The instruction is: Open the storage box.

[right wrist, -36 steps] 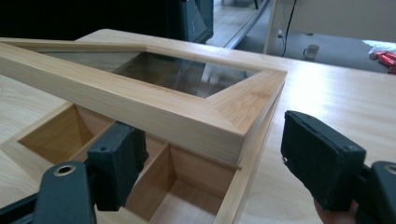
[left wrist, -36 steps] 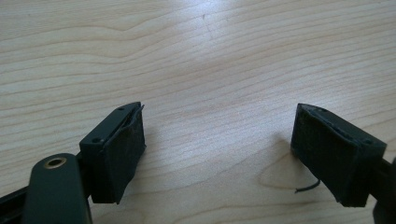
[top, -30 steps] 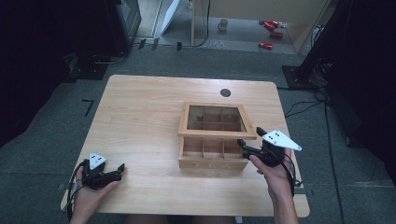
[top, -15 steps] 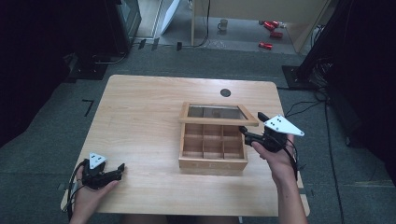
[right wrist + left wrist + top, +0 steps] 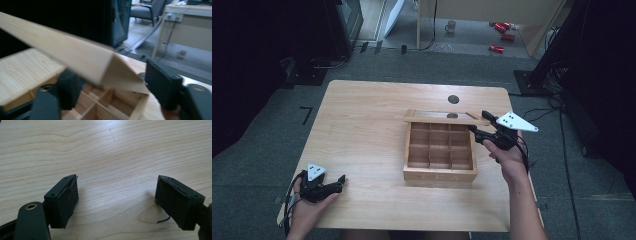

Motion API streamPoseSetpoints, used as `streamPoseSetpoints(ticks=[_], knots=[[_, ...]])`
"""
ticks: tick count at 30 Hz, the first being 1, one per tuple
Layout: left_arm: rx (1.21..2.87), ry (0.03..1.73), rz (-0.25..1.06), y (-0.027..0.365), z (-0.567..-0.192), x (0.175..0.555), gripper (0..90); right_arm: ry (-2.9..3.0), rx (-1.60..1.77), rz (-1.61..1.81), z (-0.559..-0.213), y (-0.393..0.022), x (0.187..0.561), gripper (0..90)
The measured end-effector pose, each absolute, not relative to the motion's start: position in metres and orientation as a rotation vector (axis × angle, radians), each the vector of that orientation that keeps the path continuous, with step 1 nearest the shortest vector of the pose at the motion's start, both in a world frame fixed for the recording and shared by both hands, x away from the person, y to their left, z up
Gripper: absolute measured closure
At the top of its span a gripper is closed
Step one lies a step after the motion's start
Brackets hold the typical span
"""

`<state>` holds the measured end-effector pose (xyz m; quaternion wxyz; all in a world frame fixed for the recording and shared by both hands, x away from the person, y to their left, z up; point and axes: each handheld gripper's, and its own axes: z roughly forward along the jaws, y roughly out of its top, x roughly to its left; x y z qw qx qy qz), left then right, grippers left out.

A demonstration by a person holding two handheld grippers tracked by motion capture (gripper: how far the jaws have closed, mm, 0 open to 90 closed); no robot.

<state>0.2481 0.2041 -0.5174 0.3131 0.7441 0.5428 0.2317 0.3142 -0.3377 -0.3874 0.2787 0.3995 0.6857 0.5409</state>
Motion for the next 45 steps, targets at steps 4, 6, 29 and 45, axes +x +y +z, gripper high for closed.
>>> streamPoseSetpoints(ticks=[4,6,29,45], knots=[[1.966,1.432,0.612,0.205,-0.517,0.248,20.0,1.831,1.066,1.479,-0.386,-0.341,0.322,37.6],[1.964,1.433,0.612,0.205,-0.517,0.248,20.0,1.835,1.059,1.479,-0.384,-0.342,0.325,39.1],[1.963,1.436,0.613,0.204,-0.517,0.249,20.6,1.884,1.022,1.426,-0.380,-0.350,0.361,52.1],[1.960,1.437,0.617,0.204,-0.517,0.249,21.0,1.920,1.037,1.398,-0.369,-0.356,0.387,60.3]])
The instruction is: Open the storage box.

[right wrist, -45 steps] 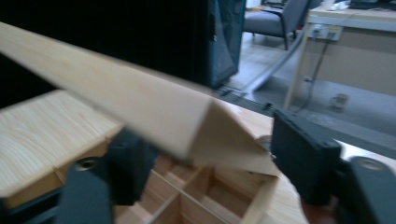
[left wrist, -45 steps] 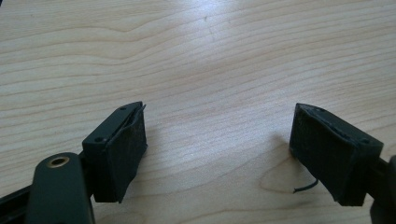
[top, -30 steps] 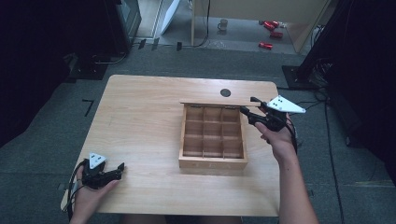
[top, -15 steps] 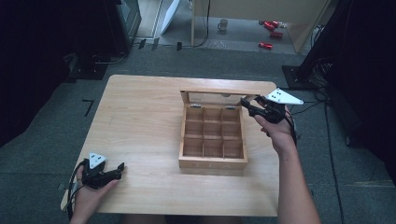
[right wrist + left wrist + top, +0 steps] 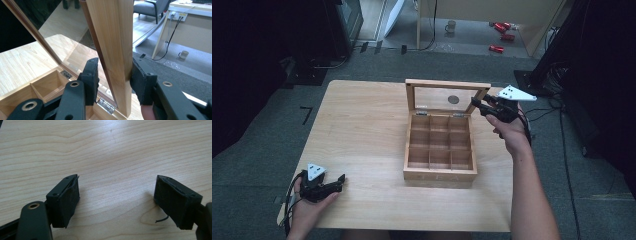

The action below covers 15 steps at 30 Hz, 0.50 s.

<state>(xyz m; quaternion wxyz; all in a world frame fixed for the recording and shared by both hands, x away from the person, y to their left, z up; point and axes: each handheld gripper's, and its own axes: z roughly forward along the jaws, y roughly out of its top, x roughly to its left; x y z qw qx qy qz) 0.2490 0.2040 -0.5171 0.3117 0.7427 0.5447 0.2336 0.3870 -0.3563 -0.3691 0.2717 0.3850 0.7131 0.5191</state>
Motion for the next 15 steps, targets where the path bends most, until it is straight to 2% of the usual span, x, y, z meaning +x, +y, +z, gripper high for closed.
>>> streamPoseSetpoints(ticks=[15], knots=[[1.959,1.439,0.616,0.204,-0.517,0.249,21.3,1.841,1.204,1.413,-0.364,-0.356,0.416,65.6]])
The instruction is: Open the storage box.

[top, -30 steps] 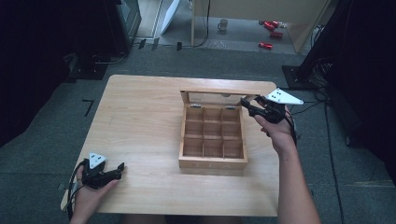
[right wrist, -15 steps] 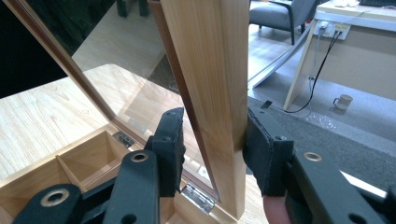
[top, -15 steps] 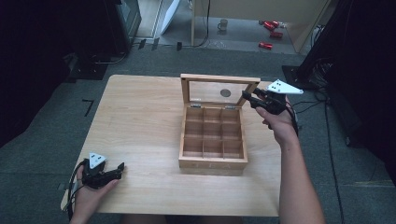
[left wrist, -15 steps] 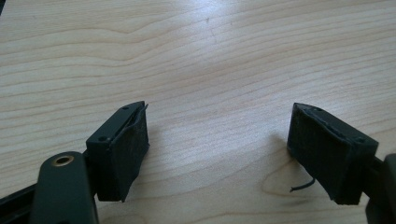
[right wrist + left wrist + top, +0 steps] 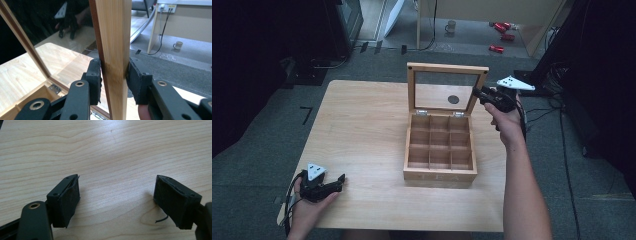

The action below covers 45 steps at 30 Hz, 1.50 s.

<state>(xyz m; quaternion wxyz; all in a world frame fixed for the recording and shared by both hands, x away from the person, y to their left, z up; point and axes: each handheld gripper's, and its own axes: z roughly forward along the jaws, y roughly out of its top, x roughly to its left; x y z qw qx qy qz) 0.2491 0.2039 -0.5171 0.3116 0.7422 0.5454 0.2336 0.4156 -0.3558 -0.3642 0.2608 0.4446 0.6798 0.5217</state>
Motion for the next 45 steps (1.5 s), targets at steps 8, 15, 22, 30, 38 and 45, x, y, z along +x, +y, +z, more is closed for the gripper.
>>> streamPoseSetpoints(ticks=[8,15,22,30,38,45], knots=[[1.958,1.440,0.616,0.204,-0.517,0.249,21.5,1.802,1.280,1.383,-0.363,-0.352,0.429,66.1],[1.958,1.440,0.617,0.204,-0.517,0.249,21.6,1.775,1.346,1.361,-0.362,-0.348,0.440,66.5],[1.957,1.440,0.620,0.204,-0.517,0.249,21.8,1.747,1.413,1.323,-0.362,-0.344,0.452,66.8],[1.955,1.441,0.620,0.204,-0.517,0.249,22.0,1.718,1.489,1.279,-0.364,-0.339,0.466,67.0],[1.955,1.441,0.620,0.204,-0.517,0.249,22.1,1.698,1.515,1.268,-0.365,-0.337,0.470,67.0],[1.954,1.441,0.620,0.204,-0.517,0.249,22.1,1.657,1.510,1.352,-0.369,-0.339,0.466,51.2]])
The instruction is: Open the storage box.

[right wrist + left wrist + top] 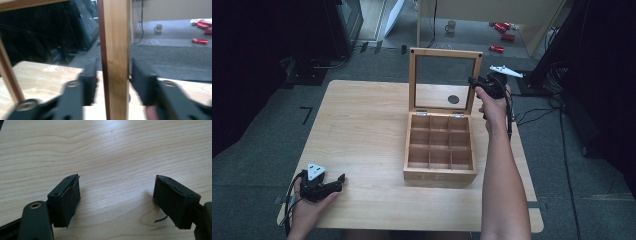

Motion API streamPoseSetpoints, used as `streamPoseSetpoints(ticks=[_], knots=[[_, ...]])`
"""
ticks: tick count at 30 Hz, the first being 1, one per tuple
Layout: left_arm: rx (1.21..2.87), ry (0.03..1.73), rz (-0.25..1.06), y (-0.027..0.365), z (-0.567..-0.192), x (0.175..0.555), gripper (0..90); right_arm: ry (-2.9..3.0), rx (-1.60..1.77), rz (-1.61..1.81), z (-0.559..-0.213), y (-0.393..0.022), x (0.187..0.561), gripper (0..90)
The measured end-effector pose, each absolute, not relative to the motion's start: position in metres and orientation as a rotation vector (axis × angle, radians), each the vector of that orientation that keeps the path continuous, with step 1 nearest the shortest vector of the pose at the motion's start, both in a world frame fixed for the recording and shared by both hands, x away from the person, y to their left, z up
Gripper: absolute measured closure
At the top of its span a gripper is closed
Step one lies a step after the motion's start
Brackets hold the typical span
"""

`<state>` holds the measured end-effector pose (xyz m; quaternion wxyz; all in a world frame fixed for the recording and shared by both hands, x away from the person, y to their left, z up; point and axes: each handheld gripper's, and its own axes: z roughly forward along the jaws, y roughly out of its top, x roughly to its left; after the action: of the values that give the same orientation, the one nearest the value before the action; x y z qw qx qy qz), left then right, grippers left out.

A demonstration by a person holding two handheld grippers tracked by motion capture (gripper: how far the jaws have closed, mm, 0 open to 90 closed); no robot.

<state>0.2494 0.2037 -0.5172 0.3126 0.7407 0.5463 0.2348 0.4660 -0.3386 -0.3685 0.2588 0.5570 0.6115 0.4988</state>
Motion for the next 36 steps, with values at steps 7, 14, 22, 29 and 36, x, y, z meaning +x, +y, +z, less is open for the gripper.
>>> streamPoseSetpoints(ticks=[7,14,22,29,36], knots=[[1.954,1.441,0.619,0.204,-0.517,0.250,22.1,1.668,1.458,1.361,-0.364,-0.340,0.450,29.0],[1.955,1.441,0.619,0.204,-0.517,0.250,22.1,1.723,1.440,1.365,-0.361,-0.341,0.430,17.2],[1.954,1.441,0.619,0.204,-0.517,0.250,22.1,1.701,1.464,1.390,-0.369,-0.354,0.401,14.0],[1.955,1.441,0.620,0.204,-0.517,0.250,22.1,1.722,1.439,1.394,-0.372,-0.363,0.377,0.5],[1.956,1.441,0.620,0.204,-0.517,0.250,22.1,1.714,1.442,1.350,-0.378,-0.370,0.355,0.0]])
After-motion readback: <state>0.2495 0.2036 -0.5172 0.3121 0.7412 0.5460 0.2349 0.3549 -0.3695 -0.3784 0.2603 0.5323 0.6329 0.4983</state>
